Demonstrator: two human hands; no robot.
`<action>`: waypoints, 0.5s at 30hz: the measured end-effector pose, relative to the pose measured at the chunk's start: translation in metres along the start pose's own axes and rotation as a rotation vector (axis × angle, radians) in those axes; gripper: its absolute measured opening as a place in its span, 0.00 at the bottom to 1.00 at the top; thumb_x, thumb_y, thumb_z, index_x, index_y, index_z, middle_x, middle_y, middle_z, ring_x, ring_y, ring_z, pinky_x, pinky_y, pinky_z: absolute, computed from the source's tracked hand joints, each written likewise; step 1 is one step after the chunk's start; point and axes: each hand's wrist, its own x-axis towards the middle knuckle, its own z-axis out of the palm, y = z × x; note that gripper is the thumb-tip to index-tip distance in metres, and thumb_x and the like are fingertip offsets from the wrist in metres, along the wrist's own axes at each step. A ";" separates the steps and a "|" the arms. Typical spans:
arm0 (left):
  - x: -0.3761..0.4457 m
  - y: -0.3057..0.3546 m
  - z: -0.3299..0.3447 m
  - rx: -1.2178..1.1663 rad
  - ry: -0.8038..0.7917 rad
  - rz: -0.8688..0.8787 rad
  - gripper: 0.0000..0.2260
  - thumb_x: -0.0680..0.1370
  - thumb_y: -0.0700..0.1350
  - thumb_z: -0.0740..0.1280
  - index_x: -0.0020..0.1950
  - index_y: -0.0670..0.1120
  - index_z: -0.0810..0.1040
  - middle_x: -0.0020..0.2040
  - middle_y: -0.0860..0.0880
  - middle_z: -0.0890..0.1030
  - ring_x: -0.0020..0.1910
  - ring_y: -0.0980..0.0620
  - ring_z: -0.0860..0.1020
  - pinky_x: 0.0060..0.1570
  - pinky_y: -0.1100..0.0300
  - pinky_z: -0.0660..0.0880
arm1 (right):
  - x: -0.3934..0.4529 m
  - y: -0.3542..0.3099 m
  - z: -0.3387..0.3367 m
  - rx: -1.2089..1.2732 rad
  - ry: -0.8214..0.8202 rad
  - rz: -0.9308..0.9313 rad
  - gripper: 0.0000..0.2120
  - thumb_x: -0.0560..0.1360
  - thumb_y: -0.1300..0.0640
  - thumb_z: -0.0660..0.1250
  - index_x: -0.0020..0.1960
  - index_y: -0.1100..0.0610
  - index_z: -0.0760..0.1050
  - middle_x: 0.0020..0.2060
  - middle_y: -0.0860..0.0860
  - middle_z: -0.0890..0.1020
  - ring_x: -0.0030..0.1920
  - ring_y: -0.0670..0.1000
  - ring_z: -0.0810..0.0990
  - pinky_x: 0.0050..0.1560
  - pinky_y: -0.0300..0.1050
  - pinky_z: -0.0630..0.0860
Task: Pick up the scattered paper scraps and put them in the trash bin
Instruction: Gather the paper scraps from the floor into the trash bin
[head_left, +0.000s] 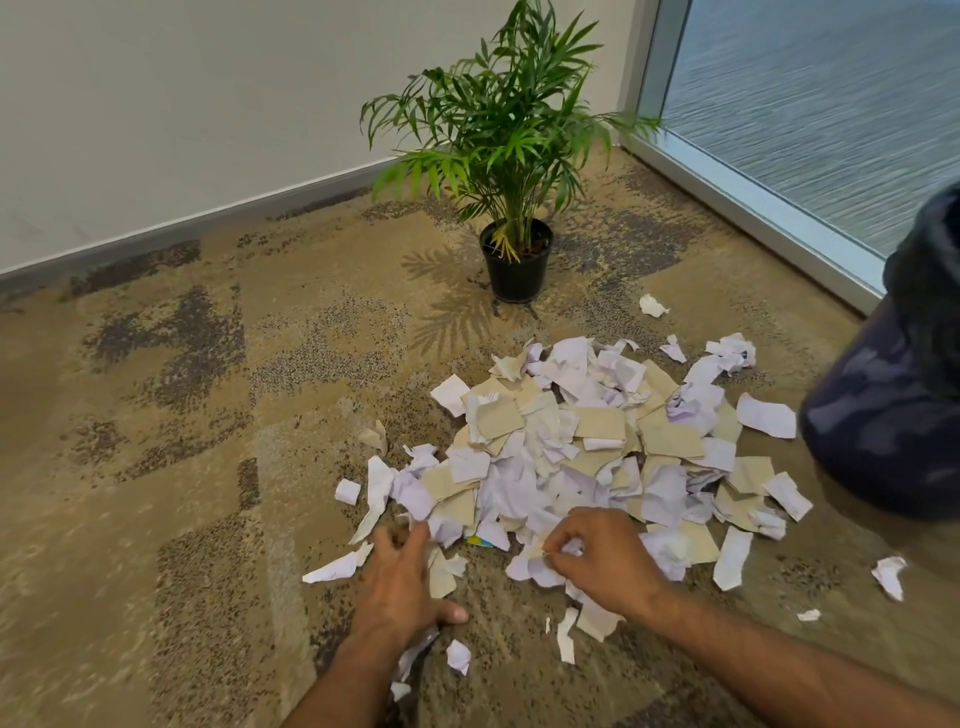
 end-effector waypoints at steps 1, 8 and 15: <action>-0.002 -0.001 0.002 0.004 0.011 0.026 0.42 0.62 0.62 0.79 0.70 0.57 0.62 0.70 0.47 0.59 0.68 0.43 0.69 0.64 0.50 0.72 | -0.001 0.002 0.002 0.002 -0.006 0.010 0.04 0.68 0.61 0.75 0.39 0.52 0.85 0.38 0.44 0.83 0.41 0.43 0.81 0.46 0.35 0.75; -0.005 -0.018 0.016 -0.259 0.151 0.035 0.13 0.71 0.47 0.77 0.46 0.58 0.75 0.50 0.55 0.75 0.55 0.51 0.76 0.49 0.61 0.68 | -0.012 0.006 0.010 0.011 -0.043 0.035 0.18 0.67 0.59 0.75 0.31 0.36 0.76 0.33 0.34 0.81 0.43 0.39 0.80 0.44 0.33 0.74; -0.002 0.016 0.014 -0.640 0.162 -0.106 0.24 0.60 0.52 0.84 0.50 0.51 0.79 0.50 0.55 0.79 0.52 0.52 0.78 0.53 0.58 0.75 | -0.005 -0.013 -0.024 0.119 0.103 0.071 0.14 0.65 0.59 0.79 0.30 0.42 0.79 0.34 0.41 0.84 0.40 0.38 0.81 0.42 0.28 0.72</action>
